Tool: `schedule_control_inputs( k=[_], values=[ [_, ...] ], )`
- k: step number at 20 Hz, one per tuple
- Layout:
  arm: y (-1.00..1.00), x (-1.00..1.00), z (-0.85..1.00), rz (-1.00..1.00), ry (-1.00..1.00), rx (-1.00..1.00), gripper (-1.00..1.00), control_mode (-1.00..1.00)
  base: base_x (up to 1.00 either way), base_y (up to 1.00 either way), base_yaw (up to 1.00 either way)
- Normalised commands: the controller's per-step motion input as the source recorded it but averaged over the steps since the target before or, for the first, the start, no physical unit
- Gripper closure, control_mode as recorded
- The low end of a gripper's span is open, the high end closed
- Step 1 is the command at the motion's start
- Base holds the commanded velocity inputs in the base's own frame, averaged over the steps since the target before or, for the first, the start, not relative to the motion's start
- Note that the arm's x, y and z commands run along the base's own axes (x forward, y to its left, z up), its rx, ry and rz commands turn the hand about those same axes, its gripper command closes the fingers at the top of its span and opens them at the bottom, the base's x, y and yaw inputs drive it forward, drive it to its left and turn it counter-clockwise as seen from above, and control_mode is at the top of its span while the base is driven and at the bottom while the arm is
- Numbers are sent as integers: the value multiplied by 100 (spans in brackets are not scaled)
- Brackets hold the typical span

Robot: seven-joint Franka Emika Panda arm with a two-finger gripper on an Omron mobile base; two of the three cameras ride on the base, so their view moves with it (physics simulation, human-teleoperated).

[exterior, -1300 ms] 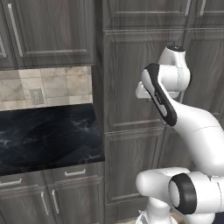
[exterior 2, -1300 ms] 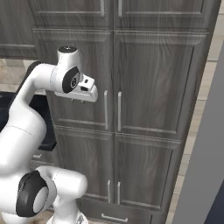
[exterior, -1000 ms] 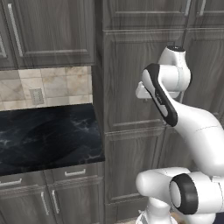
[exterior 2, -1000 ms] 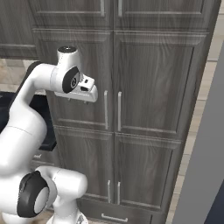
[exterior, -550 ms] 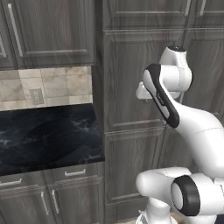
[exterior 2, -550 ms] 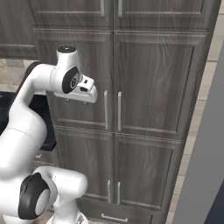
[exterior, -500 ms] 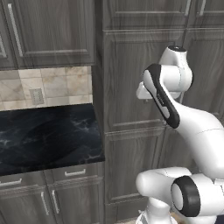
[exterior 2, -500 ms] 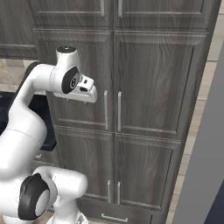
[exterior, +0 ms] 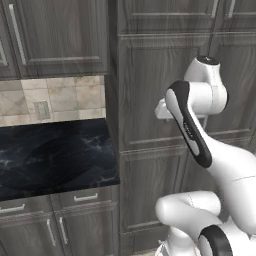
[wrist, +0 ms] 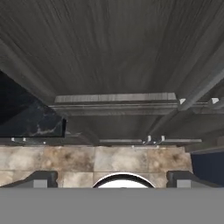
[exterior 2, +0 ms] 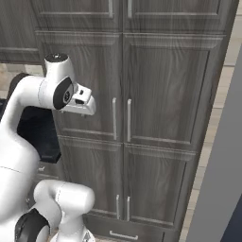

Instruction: Take the tongs from the drawer on the left and place them on the dining counter next to the tray containing the hot dog.

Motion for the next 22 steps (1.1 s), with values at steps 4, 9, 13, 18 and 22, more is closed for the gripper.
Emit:
schedule_control_inputs(
  k=[4, 9, 13, 18, 22],
  values=[
    [45, -64, 0, 8, -16, -3, -100, -100, 0, 0, 0],
    [70, -42, 10, 8, -16, -13, -100, -100, 0, 0, 0],
    [99, -20, 23, 10, -16, -25, -100, -100, 0, 0, 0],
    [93, -25, 8, 11, -16, -27, -100, -100, 0, 0, 0],
    [69, -30, -1, 12, -12, -19, -100, -100, 0, 0, 0]
  ],
)
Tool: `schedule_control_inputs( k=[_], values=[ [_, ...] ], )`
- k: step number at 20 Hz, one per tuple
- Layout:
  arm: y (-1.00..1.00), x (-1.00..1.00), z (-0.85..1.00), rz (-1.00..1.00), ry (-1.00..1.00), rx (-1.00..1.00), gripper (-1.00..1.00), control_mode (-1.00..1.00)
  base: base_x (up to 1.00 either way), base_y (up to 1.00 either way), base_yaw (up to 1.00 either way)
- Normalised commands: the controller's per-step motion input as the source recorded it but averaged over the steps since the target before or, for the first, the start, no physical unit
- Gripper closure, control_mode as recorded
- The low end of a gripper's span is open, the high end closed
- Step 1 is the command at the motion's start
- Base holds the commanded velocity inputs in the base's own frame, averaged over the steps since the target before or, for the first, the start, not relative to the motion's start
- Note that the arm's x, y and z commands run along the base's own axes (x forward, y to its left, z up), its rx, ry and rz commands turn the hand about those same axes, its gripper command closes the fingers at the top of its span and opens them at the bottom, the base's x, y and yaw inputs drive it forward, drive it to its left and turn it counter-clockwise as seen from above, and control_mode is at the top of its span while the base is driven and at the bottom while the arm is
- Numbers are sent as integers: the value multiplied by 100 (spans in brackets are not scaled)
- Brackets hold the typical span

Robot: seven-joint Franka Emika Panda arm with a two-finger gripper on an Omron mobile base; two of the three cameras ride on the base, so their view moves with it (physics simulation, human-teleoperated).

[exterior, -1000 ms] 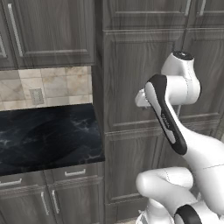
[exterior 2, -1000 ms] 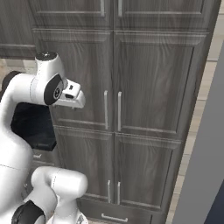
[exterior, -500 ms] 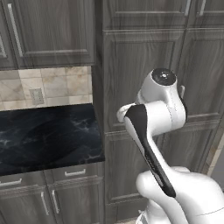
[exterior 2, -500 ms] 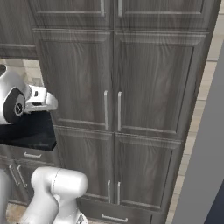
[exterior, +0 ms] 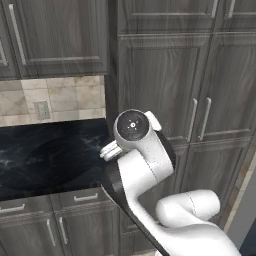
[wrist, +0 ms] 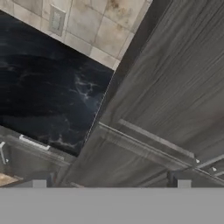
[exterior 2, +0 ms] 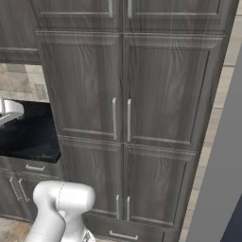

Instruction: Take the tongs from the drawer on the left and place them on the dining counter next to the tray containing the hot dog.

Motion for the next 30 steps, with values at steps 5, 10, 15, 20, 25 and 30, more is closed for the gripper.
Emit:
schedule_control_inputs(
  k=[5, 10, 15, 20, 25, 30],
  values=[
    [27, -10, -62, 9, -1, -10, -100, -100, 0, 0, 0],
    [5, 0, -52, 10, -1, -7, -100, -100, 0, 0, 0],
    [30, 0, -25, 13, 0, -22, -100, -100, 0, 0, 0],
    [51, 0, -11, 13, 0, -32, -100, -100, 0, 0, 0],
    [49, 3, -29, 7, 0, -30, -100, -100, 0, 0, 0],
    [63, 8, -38, 3, 5, -34, -100, -100, 0, 0, 0]
  ],
)
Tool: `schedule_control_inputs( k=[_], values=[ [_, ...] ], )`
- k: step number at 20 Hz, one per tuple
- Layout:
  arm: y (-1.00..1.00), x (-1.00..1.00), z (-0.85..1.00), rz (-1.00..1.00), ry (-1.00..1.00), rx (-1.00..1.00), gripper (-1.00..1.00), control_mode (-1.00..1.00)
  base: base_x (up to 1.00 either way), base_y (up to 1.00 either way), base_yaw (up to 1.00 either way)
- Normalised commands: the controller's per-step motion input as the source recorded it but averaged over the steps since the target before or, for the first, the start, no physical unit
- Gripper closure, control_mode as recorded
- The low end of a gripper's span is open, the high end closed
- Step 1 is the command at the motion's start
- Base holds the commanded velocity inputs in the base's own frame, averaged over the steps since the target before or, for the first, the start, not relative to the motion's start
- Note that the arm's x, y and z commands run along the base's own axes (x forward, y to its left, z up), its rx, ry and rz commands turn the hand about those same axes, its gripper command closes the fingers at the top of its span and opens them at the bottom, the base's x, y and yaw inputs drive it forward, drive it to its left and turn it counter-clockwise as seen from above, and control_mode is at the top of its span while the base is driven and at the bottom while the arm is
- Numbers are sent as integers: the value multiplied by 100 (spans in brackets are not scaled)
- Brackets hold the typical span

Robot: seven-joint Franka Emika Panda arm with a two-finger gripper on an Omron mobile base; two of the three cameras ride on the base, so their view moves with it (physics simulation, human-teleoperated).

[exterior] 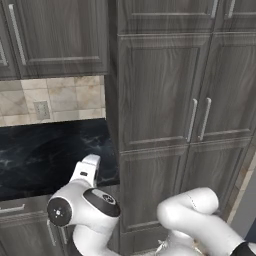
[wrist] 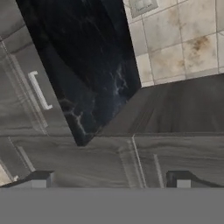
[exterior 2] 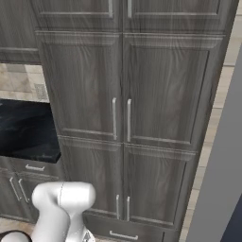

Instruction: Take the tongs from the drawer on the left and place them on the dining counter next to the tray containing the hot dog.

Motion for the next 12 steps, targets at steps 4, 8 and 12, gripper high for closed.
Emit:
schedule_control_inputs(
  k=[4, 8, 12],
  values=[
    [34, 34, -29, 3, 5, -28, -100, -100, 0, 0, 0],
    [21, 54, -41, 5, 12, -25, -100, -100, 0, 0, 0],
    [12, 78, -59, 10, 18, -21, -100, -100, 0, 0, 0]
  ],
)
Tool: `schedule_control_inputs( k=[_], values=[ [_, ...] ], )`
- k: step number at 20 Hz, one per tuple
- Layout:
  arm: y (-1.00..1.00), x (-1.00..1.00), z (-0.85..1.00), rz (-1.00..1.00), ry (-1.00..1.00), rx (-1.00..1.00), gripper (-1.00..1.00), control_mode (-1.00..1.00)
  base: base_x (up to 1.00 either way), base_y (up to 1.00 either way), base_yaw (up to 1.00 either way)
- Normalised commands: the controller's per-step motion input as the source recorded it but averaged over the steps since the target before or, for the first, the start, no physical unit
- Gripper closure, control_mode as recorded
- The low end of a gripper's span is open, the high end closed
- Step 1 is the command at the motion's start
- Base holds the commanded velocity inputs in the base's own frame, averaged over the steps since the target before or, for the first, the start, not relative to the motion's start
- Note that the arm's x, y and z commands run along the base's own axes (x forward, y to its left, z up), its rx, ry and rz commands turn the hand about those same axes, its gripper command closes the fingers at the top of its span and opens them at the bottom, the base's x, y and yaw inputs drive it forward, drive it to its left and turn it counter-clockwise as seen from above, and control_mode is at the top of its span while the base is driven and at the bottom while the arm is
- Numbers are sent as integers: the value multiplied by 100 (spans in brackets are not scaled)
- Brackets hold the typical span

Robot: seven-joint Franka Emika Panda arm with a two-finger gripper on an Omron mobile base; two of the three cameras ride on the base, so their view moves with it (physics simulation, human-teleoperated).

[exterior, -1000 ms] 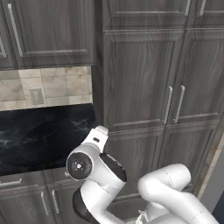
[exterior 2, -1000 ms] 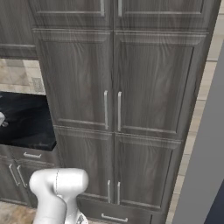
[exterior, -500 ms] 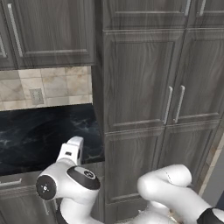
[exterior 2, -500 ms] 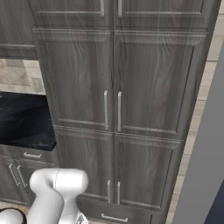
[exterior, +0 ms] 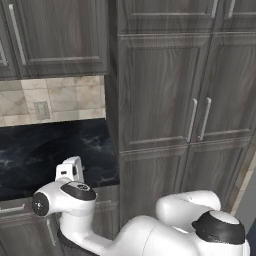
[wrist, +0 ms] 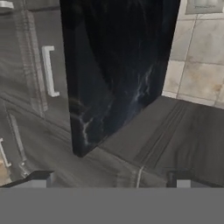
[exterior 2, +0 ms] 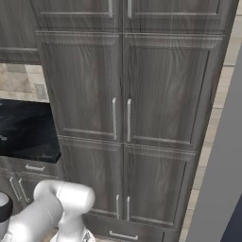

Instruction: Take the tongs from the drawer on the left and place them on the dining counter next to the tray containing the hot dog.

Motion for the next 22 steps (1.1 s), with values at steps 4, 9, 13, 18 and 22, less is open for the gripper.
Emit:
schedule_control_inputs(
  k=[4, 9, 13, 18, 22],
  values=[
    [0, 62, -57, 11, 8, -12, -100, -100, 0, 0, 0],
    [0, 37, -51, 10, 0, -4, -100, -100, 0, 0, 0],
    [0, 8, -44, 7, -7, 0, -100, -100, 0, 0, 0],
    [0, 0, -56, 4, -7, 0, -100, -100, 0, 0, 0],
    [0, 0, -51, 0, -6, 0, -100, -100, 0, 0, 0]
  ],
)
